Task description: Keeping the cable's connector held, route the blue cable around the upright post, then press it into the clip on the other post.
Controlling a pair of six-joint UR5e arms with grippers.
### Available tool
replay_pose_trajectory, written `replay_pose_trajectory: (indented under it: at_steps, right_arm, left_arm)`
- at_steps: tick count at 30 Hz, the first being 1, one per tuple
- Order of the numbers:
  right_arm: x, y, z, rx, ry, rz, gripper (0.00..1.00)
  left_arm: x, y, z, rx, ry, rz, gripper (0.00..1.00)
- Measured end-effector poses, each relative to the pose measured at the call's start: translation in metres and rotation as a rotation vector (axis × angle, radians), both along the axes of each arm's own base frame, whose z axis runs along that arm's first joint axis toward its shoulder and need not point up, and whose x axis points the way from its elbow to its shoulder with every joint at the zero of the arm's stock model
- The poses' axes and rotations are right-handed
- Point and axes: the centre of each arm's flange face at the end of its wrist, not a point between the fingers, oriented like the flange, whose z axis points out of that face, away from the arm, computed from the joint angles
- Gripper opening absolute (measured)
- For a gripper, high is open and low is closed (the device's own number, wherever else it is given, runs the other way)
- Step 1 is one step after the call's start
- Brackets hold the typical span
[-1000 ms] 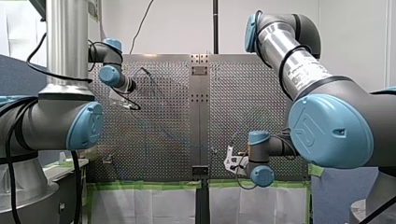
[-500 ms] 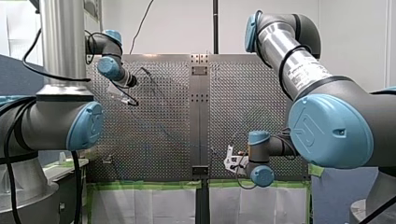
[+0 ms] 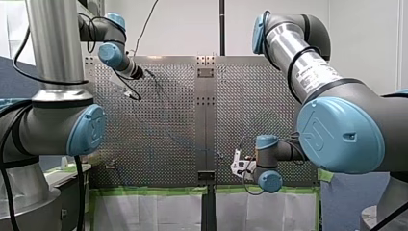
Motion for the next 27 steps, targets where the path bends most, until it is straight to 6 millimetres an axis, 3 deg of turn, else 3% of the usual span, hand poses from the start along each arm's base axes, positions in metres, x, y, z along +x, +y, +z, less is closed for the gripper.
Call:
replay_pose_trajectory:
  at_steps: [8,15,27]
  right_arm:
    - [0.001,-0.002,0.001,-0.001,-0.007,0.0,0.0]
    - [0.002,-0.003,0.002,-0.002,-0.013,0.005,0.0]
    - [0.008,-0.006,0.004,-0.003,-0.032,0.031,0.0]
  left_arm:
    - [-0.014,-0.001,0.02,0.027,-0.051,-0.011,1.0]
    - [-0.025,-0.003,0.071,0.108,-0.197,-0.063,1.0]
    - [-0.001,-0.01,0.11,0.243,-0.274,-0.164,1.0]
